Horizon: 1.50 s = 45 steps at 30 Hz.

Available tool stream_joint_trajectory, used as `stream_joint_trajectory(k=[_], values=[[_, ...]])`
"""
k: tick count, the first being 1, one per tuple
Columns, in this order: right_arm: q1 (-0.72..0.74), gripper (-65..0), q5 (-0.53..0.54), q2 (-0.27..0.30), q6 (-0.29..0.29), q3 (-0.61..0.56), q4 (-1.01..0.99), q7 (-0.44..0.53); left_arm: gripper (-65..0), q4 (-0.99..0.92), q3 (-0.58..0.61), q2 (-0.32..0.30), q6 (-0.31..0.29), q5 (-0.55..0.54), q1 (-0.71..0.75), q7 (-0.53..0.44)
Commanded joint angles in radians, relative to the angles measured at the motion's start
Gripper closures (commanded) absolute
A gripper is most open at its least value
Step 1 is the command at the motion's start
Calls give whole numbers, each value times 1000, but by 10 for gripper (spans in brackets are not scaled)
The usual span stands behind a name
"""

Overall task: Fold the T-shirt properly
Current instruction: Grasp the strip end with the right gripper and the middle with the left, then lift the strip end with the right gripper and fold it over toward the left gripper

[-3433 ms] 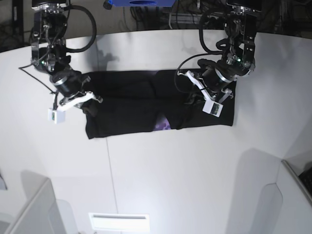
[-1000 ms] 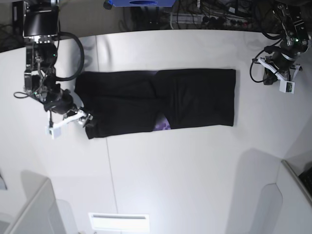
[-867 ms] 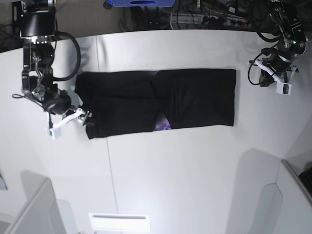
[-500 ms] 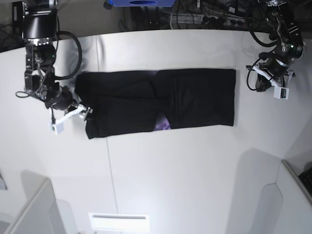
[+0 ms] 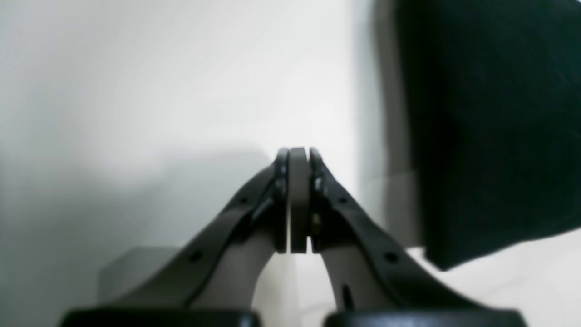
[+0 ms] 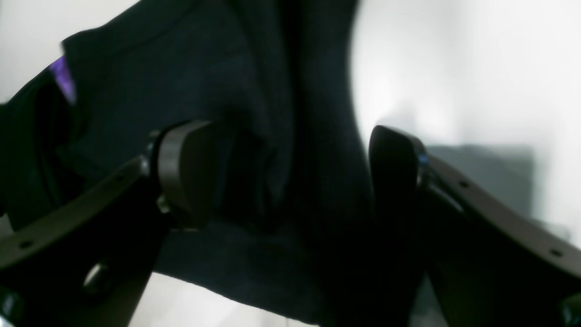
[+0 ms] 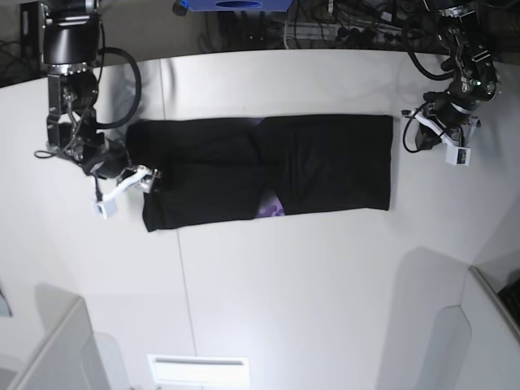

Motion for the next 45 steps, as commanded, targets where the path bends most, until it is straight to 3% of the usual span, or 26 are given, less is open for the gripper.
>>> stream_joint_trajectory(k=[1,5,13,15,20,24,28,33,40,45], values=[[8,-474,4,11,2,-22,8,-2,0,15,4,-15,-2,-13,-6,-21],[6,-473,6,11,2,-95,11,3,0,15,37,-13,0,-13,-20,-21],[-6,-456,6,-6,-6,-103,8,43,0,14,68,6,0,-5,-37,-21],[-6,-366,6,-7,-6,-102,8,44,0,14,103,8,0,33,-40,-21],[9,0,6,-7,-6,-100,8,44,0,14,142,57,0,130,-69,-21],[22,0,6,-7,-10,-100,18,41,0,20,166,88,0,165,-77,-19],[32,0,6,-6,-89,-111,64,38,0,23,241,88,0,170,-83,-19],[35,0,6,-6,-147,-111,162,-2,0,19,263,92,0,170,-98,-19],[35,0,6,-10,-188,-112,314,-74,0,17,263,92,0,170,-141,-15],[40,0,6,-67,-205,-112,417,-152,0,23,263,91,0,170,-143,-15]])
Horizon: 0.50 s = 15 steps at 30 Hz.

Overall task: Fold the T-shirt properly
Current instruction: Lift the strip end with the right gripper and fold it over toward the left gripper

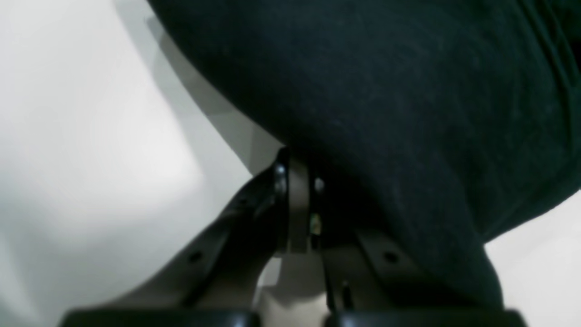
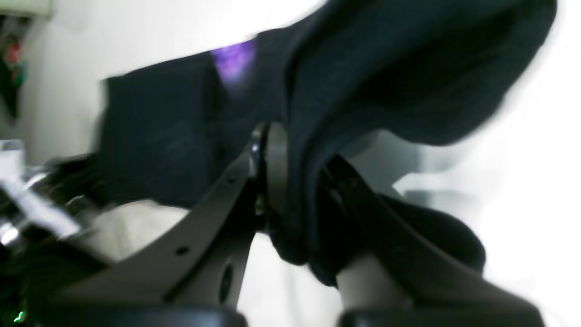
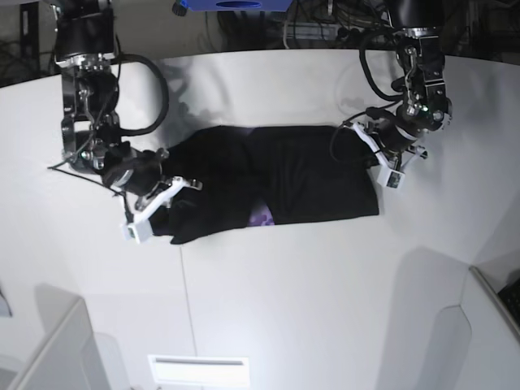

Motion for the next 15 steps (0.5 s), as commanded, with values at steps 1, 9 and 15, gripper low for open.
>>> stream_joint_trajectory(k=[1,9,15], values=[[22,0,11,-7,8,5,34,9,0,20,-1,-9,0,-14,-11,-16],[51,0,9,-74,-69,-114,83,-26,0,20,-1,-14,0,-14,-10,-16],[77,0,11,-140,-160,-257,86,35,0,20,-1,-14,0,-14,3,-15]])
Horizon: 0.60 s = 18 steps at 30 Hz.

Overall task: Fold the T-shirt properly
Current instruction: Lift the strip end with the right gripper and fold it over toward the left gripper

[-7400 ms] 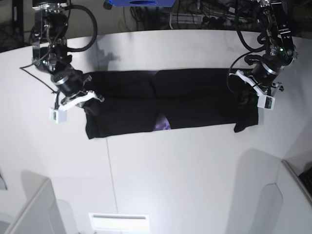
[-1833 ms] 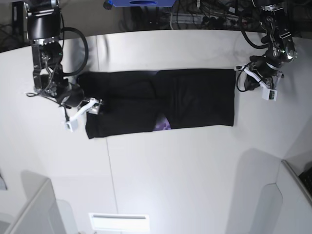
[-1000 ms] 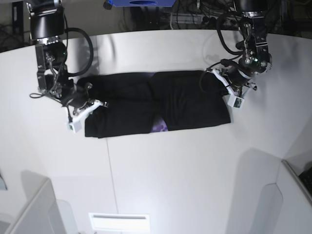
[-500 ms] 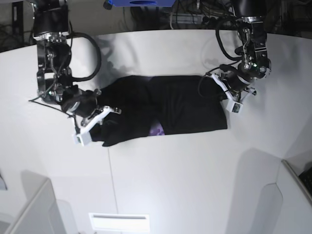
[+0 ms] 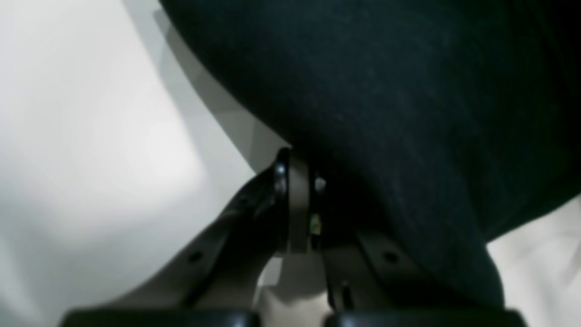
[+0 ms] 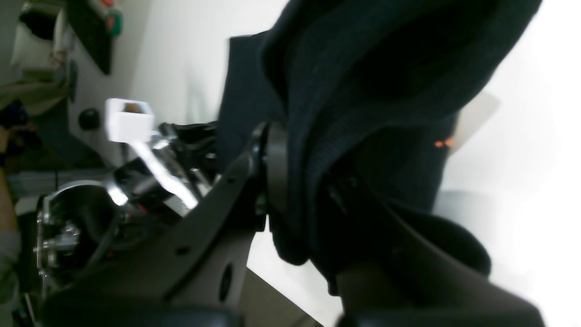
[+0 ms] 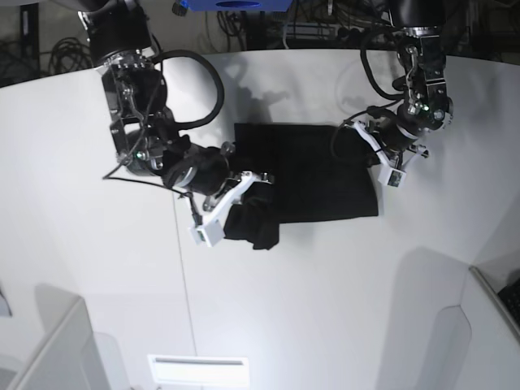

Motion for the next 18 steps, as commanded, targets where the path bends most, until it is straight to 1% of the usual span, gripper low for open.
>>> stream_joint_trajectory(k=[1,6,10,18], values=[[28,0,15,-12,-9,-18,21,25,0,20,0,-8,-1,-14,-6,-14],[54,0,14,-55,-49,-87,13,55,0,20,0,-10,-1,-14,-1,-14],[66,0,14,-59,-67,-135,-22,98,0,20,-1,-10,-1,-14,10,-14],[74,0,14,-58,-67,-225,-117,272,0,22,-3,-10,-1,-14,26,-14]])
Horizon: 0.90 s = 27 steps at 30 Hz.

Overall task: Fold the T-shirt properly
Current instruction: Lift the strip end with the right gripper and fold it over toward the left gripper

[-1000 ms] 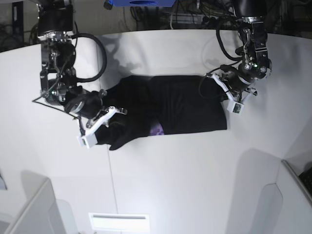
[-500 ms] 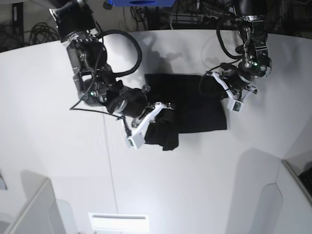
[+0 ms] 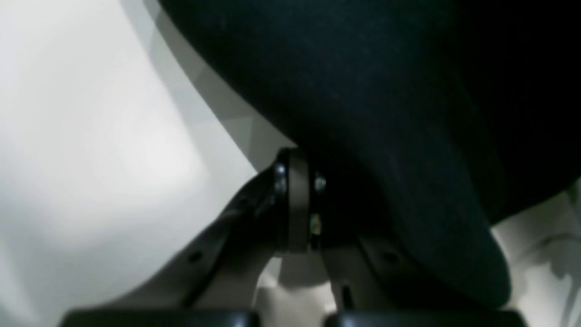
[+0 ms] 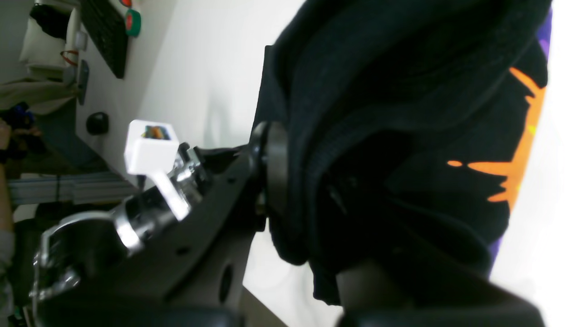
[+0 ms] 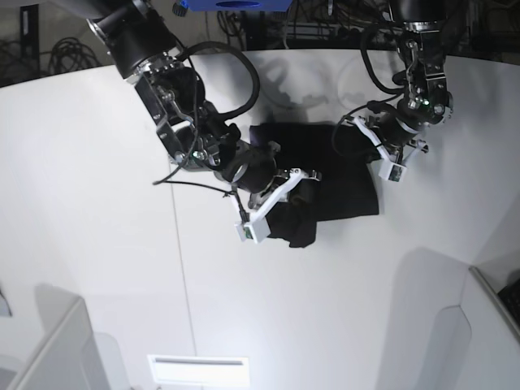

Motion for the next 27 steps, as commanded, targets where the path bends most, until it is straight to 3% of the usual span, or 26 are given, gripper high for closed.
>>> stream_joint_trajectory(k=[1,9,19,27], values=[[27,0,10,-11,9,-6,9,35,0,16,-2,-10,0,-4,-2,4],[47,0,6,-29,9,-57,-36,99,0,16,-4,-10,0,-4,1,4],[50,0,-189,-117,15,-132,-76,67,0,16,-8,-11,-3,-4,1,4],[64,0,-197,-118,15,-135,-123,98,0,16,-10,-31,-2,-4,9,4]])
